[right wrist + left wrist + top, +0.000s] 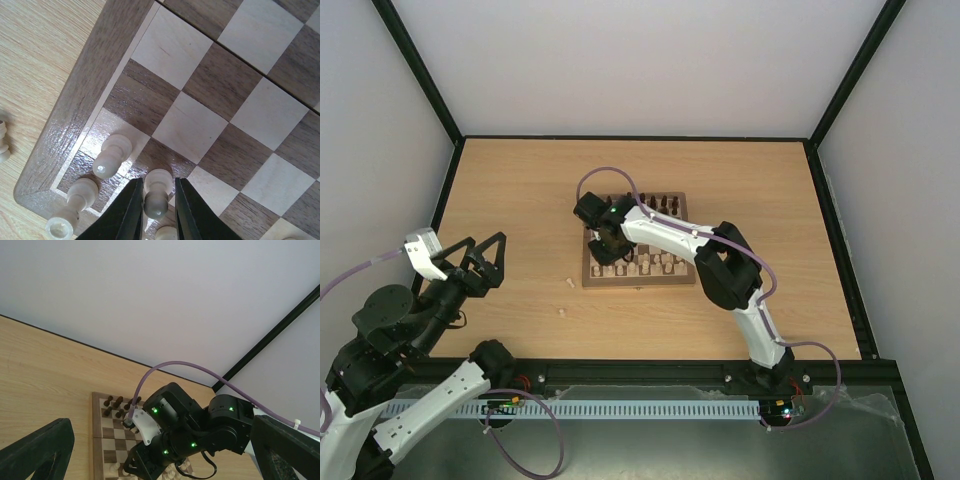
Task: Set up the chess pieces on the board
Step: Place the chess piece on the chessboard, then pick up the chess piece at the center of the board.
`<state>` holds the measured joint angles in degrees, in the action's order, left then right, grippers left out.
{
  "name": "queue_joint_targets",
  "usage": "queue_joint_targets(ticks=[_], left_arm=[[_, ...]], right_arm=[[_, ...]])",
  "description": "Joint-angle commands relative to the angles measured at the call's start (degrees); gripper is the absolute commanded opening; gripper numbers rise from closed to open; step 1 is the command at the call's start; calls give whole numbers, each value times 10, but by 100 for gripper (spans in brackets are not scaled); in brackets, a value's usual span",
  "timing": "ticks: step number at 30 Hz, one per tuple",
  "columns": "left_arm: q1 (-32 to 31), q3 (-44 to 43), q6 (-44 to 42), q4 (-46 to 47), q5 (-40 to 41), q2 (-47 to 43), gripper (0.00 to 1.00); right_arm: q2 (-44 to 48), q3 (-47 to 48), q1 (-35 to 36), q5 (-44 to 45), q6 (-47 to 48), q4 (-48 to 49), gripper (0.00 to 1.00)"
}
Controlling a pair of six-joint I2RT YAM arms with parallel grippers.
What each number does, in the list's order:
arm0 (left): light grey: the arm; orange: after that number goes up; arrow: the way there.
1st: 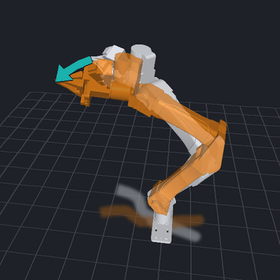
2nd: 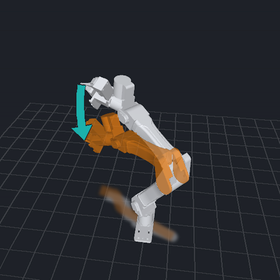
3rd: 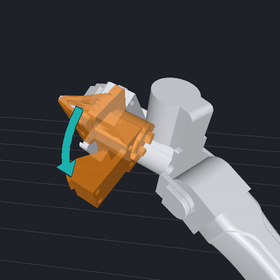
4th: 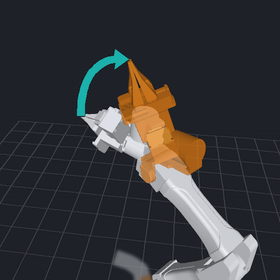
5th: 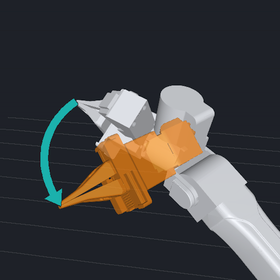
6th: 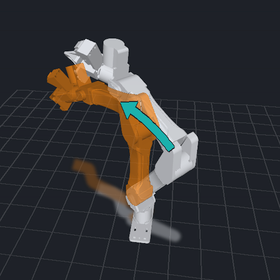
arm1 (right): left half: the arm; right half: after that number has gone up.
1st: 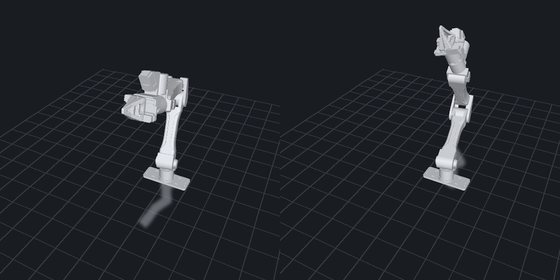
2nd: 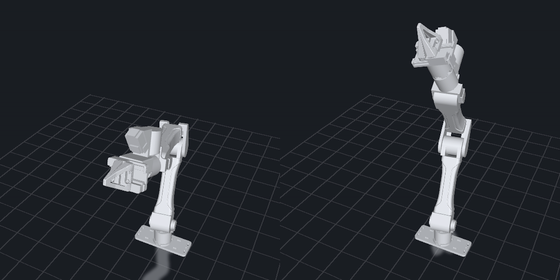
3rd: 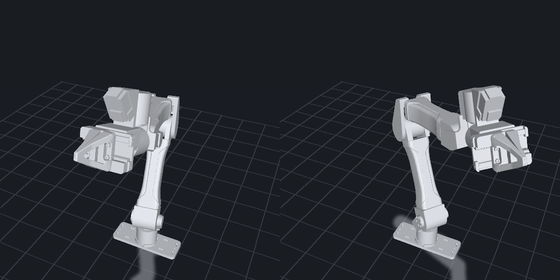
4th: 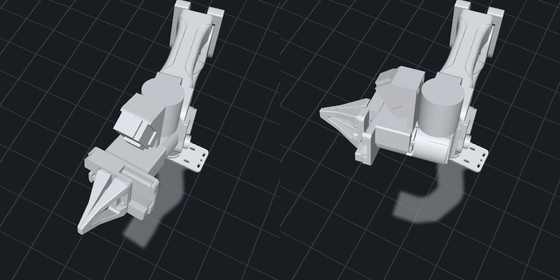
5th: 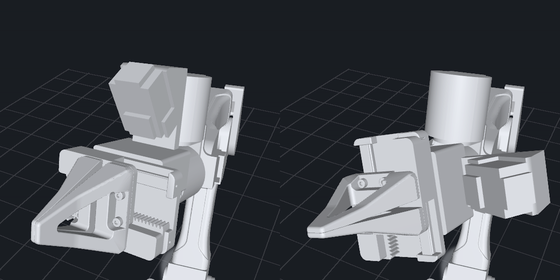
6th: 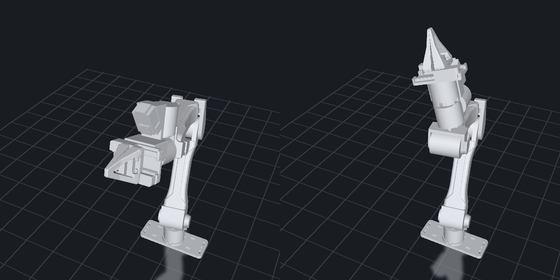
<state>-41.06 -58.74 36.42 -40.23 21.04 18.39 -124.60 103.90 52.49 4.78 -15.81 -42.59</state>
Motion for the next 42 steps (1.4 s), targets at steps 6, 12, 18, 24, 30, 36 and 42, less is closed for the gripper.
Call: queue_joint_targets(ticks=[6,12,18,24,30,36,42], left_arm=[[3,6,-4,12,5,-3,99],[3,5,-4,13,3,-2,99],[3,4,-4,11,4,-4,99],[3,-15,-2,-3,19,-11,99],[3,-39,-6,-13,25,-10,100],[3,-41,-5,-12,23,-21,100],[3,-45,-4,-20,18,-25,100]], right_arm=[[-8,-5,1,-1,3,-24,21],[23,-11,1,21,-4,-4,30],[92,-31,1,40,-14,40,45],[167,-76,13,-2,-15,64,58],[179,-106,90,-40,-18,65,60],[101,-73,173,-54,-21,52,56],[0,4,196,-40,-23,18,48]])
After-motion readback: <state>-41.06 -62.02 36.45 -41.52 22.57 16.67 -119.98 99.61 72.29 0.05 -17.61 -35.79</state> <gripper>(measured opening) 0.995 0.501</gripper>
